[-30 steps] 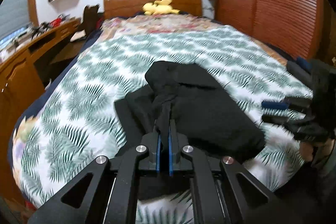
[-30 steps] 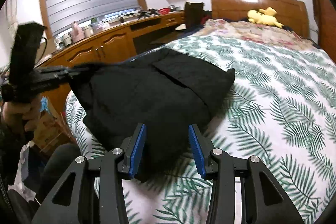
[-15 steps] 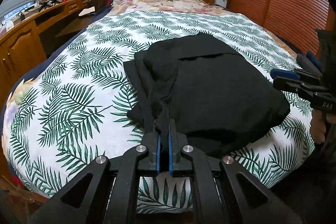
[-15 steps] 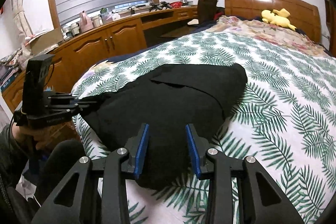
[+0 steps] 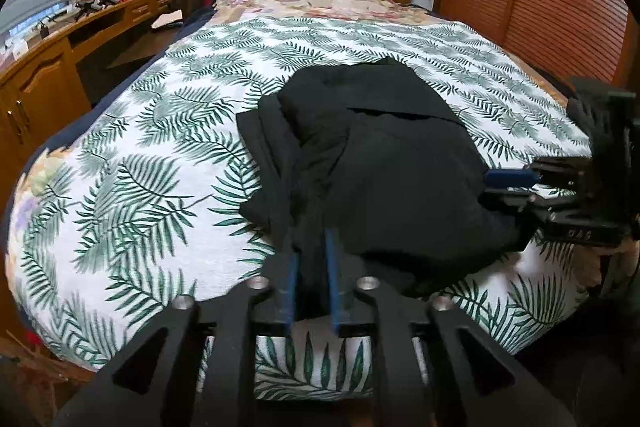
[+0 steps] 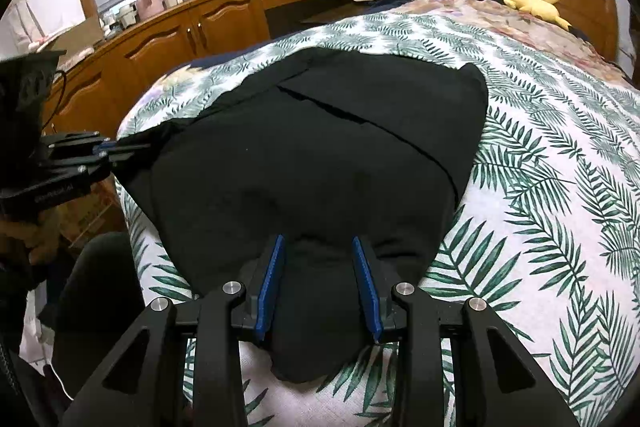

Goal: Fold large clothes

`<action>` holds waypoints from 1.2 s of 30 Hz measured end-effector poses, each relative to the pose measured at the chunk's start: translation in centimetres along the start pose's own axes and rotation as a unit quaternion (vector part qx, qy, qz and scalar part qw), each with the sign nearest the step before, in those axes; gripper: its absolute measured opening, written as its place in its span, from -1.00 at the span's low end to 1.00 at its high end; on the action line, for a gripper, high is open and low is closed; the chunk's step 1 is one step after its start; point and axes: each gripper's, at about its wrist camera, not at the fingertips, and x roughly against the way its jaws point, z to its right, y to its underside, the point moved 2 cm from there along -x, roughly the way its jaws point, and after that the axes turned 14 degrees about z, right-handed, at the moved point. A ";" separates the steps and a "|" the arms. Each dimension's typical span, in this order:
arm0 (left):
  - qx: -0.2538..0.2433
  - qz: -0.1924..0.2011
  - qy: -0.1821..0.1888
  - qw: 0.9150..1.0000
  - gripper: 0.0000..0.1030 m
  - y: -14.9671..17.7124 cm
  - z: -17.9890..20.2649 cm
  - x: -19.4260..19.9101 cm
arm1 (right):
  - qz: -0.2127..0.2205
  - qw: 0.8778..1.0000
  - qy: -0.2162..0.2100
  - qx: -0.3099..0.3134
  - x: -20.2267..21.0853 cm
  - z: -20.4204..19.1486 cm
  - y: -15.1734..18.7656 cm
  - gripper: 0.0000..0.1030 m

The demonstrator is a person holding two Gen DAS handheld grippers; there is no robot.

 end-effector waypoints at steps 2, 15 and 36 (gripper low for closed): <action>-0.007 0.008 -0.003 1.000 -0.10 0.0 -0.1 0.6 | 0.015 1.000 0.004 0.000 0.9 0.4 0.0 -0.28; -0.017 0.022 0.007 1.000 0.57 1.5 -1.4 0.9 | 0.015 0.997 0.061 -0.044 -0.5 5.0 -2.1 -0.03; -0.012 0.018 0.017 1.000 0.57 1.9 -1.8 1.0 | -0.047 0.978 0.000 -0.205 -13.0 13.6 -4.3 0.23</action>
